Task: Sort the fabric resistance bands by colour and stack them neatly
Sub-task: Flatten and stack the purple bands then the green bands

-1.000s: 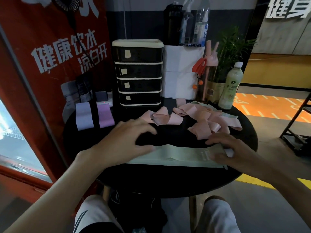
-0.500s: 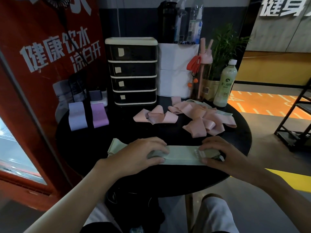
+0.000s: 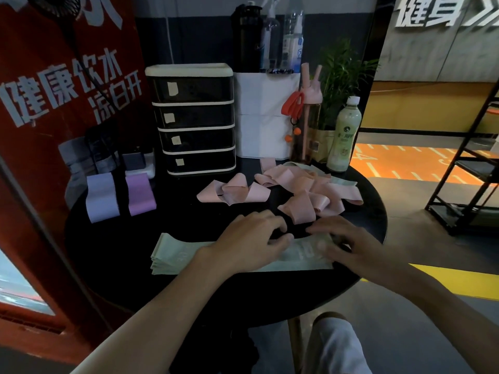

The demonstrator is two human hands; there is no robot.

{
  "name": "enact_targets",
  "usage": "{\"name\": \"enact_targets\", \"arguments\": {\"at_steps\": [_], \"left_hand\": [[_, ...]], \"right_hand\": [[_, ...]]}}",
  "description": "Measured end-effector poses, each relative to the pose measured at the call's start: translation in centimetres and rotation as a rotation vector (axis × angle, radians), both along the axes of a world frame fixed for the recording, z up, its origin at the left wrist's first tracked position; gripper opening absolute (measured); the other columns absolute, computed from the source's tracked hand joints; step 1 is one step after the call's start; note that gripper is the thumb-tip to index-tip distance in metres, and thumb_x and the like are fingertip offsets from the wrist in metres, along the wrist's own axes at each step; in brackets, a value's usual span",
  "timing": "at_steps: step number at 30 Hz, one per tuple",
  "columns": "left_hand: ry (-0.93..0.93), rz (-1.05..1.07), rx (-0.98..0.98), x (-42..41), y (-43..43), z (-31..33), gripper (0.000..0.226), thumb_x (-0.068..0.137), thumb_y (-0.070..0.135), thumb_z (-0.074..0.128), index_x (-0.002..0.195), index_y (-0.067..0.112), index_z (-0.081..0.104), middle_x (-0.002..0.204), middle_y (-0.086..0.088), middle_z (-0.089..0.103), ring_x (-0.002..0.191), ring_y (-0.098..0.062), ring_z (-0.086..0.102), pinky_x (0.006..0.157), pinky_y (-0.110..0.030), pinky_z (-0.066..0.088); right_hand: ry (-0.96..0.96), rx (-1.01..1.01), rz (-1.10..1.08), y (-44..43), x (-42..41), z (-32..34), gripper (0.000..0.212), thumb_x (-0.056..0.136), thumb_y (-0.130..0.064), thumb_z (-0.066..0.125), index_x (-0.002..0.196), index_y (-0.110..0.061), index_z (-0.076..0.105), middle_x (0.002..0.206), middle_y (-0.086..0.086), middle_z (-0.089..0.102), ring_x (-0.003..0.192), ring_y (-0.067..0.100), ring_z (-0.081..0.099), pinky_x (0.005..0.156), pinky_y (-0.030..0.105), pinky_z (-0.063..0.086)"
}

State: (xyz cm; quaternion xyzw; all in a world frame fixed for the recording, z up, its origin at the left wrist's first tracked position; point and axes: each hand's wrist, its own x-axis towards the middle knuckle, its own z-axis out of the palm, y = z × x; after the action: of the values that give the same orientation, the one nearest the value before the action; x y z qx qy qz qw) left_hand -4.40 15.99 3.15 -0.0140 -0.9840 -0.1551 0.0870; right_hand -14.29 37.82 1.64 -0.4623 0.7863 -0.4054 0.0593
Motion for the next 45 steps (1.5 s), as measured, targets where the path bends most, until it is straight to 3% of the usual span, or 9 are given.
{"name": "enact_targets", "arguments": {"at_steps": [3, 7, 11, 20, 26, 32, 37, 42, 45], "left_hand": [[-0.097, 0.017, -0.105, -0.2, 0.0, -1.4, 0.047, 0.099, 0.060, 0.035, 0.135, 0.034, 0.051, 0.136, 0.011, 0.048, 0.128, -0.013, 0.042, 0.105, -0.039, 0.032], [-0.149, 0.022, -0.199, -0.5, 0.2, -1.8, 0.051, 0.101, 0.059, 0.027, 0.147, 0.041, 0.034, 0.154, 0.012, 0.031, 0.141, -0.011, 0.025, 0.110, -0.038, 0.023], [-0.151, 0.028, -0.200, -0.5, 0.2, -1.8, 0.052, 0.101, 0.060, 0.026, 0.149, 0.041, 0.032, 0.157, 0.013, 0.026, 0.144, -0.010, 0.020, 0.112, -0.037, 0.019], [-0.127, 0.038, -0.203, -0.6, -0.1, -2.3, 0.053, 0.099, 0.063, 0.021, 0.148, 0.045, 0.030, 0.157, 0.017, 0.023, 0.144, -0.005, 0.016, 0.112, -0.033, 0.018], [-0.129, 0.041, -0.211, -0.7, 0.0, -2.2, 0.051, 0.100, 0.060, 0.024, 0.149, 0.044, 0.028, 0.157, 0.017, 0.021, 0.144, -0.005, 0.015, 0.112, -0.034, 0.018], [-0.142, 0.039, -0.223, -0.7, 0.0, -2.2, 0.051, 0.100, 0.060, 0.024, 0.149, 0.044, 0.028, 0.158, 0.017, 0.021, 0.144, -0.006, 0.015, 0.114, -0.036, 0.018], [-0.154, 0.032, -0.209, -0.6, -0.1, -2.2, 0.052, 0.100, 0.061, 0.023, 0.149, 0.043, 0.029, 0.158, 0.016, 0.022, 0.144, -0.006, 0.015, 0.114, -0.036, 0.018], [-0.181, 0.032, -0.181, -0.6, 0.0, -1.9, 0.067, 0.090, 0.071, 0.012, 0.144, 0.041, 0.037, 0.155, 0.016, 0.027, 0.143, -0.006, 0.020, 0.111, -0.035, 0.021], [-0.165, 0.029, -0.087, -0.5, 0.1, -1.4, 0.054, 0.097, 0.064, 0.020, 0.137, 0.040, 0.048, 0.146, 0.020, 0.036, 0.139, -0.004, 0.027, 0.109, -0.035, 0.024]], "right_hand": [[-0.182, -0.194, -0.174, 0.1, -2.2, 1.8, 0.019, 0.098, -0.030, 0.052, 0.104, -0.025, 0.070, 0.102, -0.010, 0.070, 0.097, 0.000, 0.063, 0.079, 0.015, 0.048], [-0.087, -0.186, -0.482, -0.3, -9.6, 1.9, 0.013, 0.098, -0.020, 0.055, 0.096, -0.015, 0.067, 0.097, 0.003, 0.068, 0.086, 0.015, 0.059, 0.072, 0.027, 0.043], [-0.111, -0.097, -0.619, -0.8, -16.7, 0.4, 0.009, 0.094, -0.024, 0.060, 0.096, -0.018, 0.067, 0.100, 0.009, 0.069, 0.090, 0.025, 0.062, 0.079, 0.037, 0.049], [-0.073, 0.216, -0.841, -3.1, -22.6, -1.4, 0.043, 0.080, -0.049, 0.066, 0.119, -0.030, 0.064, 0.112, 0.005, 0.068, 0.103, 0.032, 0.060, 0.091, 0.043, 0.049], [-0.120, 0.211, -0.855, -3.5, -22.3, -1.2, 0.072, 0.057, -0.074, 0.069, 0.111, -0.027, 0.064, 0.105, 0.006, 0.064, 0.099, 0.032, 0.058, 0.088, 0.044, 0.048], [-0.131, -0.057, -0.791, -3.6, -20.3, 0.3, 0.030, 0.087, -0.012, 0.066, 0.116, -0.004, 0.066, 0.111, 0.014, 0.063, 0.093, 0.025, 0.053, 0.069, 0.025, 0.034], [0.029, -0.121, -0.691, -4.0, -19.8, 3.0, 0.025, 0.085, 0.001, 0.055, 0.107, -0.005, 0.066, 0.099, 0.014, 0.067, 0.081, 0.021, 0.057, 0.054, 0.022, 0.039], [0.160, -0.201, -0.559, -5.1, -17.9, 7.2, 0.027, 0.089, 0.001, 0.047, 0.110, -0.009, 0.060, 0.100, 0.010, 0.063, 0.086, 0.022, 0.056, 0.066, 0.026, 0.043], [0.172, -0.280, -0.477, -6.0, -16.3, 9.8, 0.038, 0.082, 0.010, 0.041, 0.109, -0.013, 0.055, 0.094, 0.006, 0.055, 0.084, 0.019, 0.051, 0.067, 0.026, 0.041]]}}
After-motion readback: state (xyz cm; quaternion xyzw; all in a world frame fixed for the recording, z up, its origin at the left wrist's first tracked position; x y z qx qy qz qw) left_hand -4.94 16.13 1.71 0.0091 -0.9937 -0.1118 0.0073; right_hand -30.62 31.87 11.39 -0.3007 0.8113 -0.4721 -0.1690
